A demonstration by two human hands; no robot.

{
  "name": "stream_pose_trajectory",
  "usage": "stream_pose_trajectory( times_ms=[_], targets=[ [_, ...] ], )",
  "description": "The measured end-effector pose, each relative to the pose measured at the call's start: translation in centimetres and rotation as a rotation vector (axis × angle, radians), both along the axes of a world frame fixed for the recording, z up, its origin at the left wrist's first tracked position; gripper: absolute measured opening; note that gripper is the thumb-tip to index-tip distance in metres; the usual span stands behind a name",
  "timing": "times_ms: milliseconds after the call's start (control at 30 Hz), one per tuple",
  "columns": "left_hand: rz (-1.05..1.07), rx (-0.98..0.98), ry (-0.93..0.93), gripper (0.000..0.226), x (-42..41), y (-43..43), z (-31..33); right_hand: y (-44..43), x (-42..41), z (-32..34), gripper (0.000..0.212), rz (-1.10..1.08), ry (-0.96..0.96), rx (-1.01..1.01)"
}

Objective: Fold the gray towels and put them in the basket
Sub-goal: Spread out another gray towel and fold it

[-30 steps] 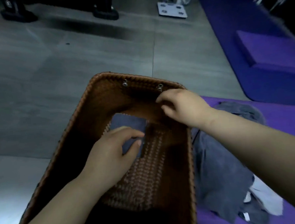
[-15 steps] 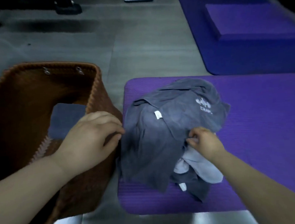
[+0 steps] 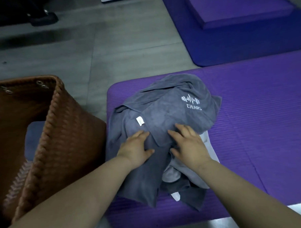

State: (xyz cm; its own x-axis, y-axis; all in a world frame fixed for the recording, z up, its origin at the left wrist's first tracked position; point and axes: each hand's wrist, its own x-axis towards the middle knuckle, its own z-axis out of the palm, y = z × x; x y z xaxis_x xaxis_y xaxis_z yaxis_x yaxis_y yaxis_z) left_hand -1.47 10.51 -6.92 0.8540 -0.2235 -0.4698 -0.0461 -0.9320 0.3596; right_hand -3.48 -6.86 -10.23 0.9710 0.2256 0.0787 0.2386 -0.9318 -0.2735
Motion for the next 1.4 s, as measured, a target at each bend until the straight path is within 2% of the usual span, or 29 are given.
stream_pose_trajectory(
  times_ms=[67,133,200,267,367,433,500,533,567,600,700,733,800,900,1000,1033,1067,1133,1200,1267,1300,1333,1400],
  targets=[
    [0.032,-0.047,-0.028,0.058,-0.1,0.4,-0.4,0.4,1.0,0.1,0.049,0.049,-0.033,-0.009],
    [0.084,-0.111,-0.072,0.050,0.0,0.9,-0.5,0.5,2.0,0.5,0.025,0.071,-0.064,0.060],
    [0.104,-0.148,-0.104,0.046,0.0,1.2,-0.5,0.4,2.8,1.2,0.019,0.046,0.044,0.223],
    [0.104,-0.162,-0.107,0.046,0.0,1.2,-0.6,-0.7,3.1,1.7,0.021,-0.017,0.200,0.297],
    [0.185,-0.210,-0.151,0.045,0.0,1.0,-0.6,-2.4,2.8,3.7,0.016,-0.199,0.240,0.689],
    [0.273,-0.268,-0.261,0.049,0.2,0.7,-0.3,-3.9,3.0,5.8,0.016,-0.392,0.121,1.020],
    [0.326,-0.290,-0.361,0.062,0.7,0.5,0.0,-5.8,3.0,7.6,0.023,-0.591,-0.034,1.203],
    [0.338,-0.294,-0.378,0.068,1.2,0.4,0.1,-6.8,2.9,8.3,0.022,-0.657,-0.091,1.200],
    [0.344,-0.299,-0.371,0.071,1.7,0.4,0.1,-7.8,2.7,8.5,0.020,-0.698,-0.104,1.088],
    [0.344,-0.295,-0.346,0.072,2.1,0.3,-0.1,-8.7,2.3,8.2,0.022,-0.742,-0.068,0.894],
    [0.250,-0.174,-0.235,0.063,2.4,-0.1,-0.9,-11.0,0.4,5.2,0.025,-0.797,0.244,0.307],
    [0.203,-0.128,-0.205,0.059,2.3,-0.3,-1.2,-11.4,-0.4,4.3,0.021,-0.796,0.309,0.168],
    [0.146,-0.070,-0.202,0.052,2.2,-0.6,-1.6,-11.4,-1.3,3.1,0.027,-0.746,0.342,0.020],
    [0.133,-0.024,-0.244,0.048,2.2,-0.6,-1.6,-8.5,-1.4,2.9,0.034,-0.601,0.217,0.106],
    [0.109,-0.022,-0.272,0.045,2.1,-0.5,-1.6,-3.9,-0.5,2.5,0.046,-0.195,0.104,0.054],
    [0.109,-0.026,-0.275,0.043,2.0,-0.4,-1.7,-2.6,-0.1,2.3,0.047,-0.100,0.158,0.011],
    [0.115,-0.038,-0.277,0.042,2.0,-0.2,-1.7,-1.7,0.4,2.6,0.043,-0.067,0.252,-0.020],
    [0.152,-0.065,-0.280,0.041,2.1,0.0,-1.6,-1.3,1.4,1.5,0.034,-0.155,0.340,-0.132],
    [0.178,-0.113,-0.295,0.042,2.0,0.1,-1.5,-1.3,1.7,1.5,0.022,-0.204,0.228,-0.167],
    [0.192,-0.158,-0.328,0.046,1.7,0.2,-1.2,-1.3,1.4,1.7,0.008,-0.202,0.143,-0.119],
    [0.186,-0.183,-0.371,0.048,1.7,0.1,-1.0,-1.2,1.2,1.5,0.014,-0.176,0.087,-0.121],
    [0.162,-0.201,-0.427,0.050,1.8,0.1,-0.8,-0.6,0.6,1.2,0.023,-0.150,0.111,-0.095],
    [0.094,-0.178,-0.470,0.053,2.4,0.1,-0.5,0.9,-0.5,2.0,0.026,-0.063,0.091,0.004]
  ],
)
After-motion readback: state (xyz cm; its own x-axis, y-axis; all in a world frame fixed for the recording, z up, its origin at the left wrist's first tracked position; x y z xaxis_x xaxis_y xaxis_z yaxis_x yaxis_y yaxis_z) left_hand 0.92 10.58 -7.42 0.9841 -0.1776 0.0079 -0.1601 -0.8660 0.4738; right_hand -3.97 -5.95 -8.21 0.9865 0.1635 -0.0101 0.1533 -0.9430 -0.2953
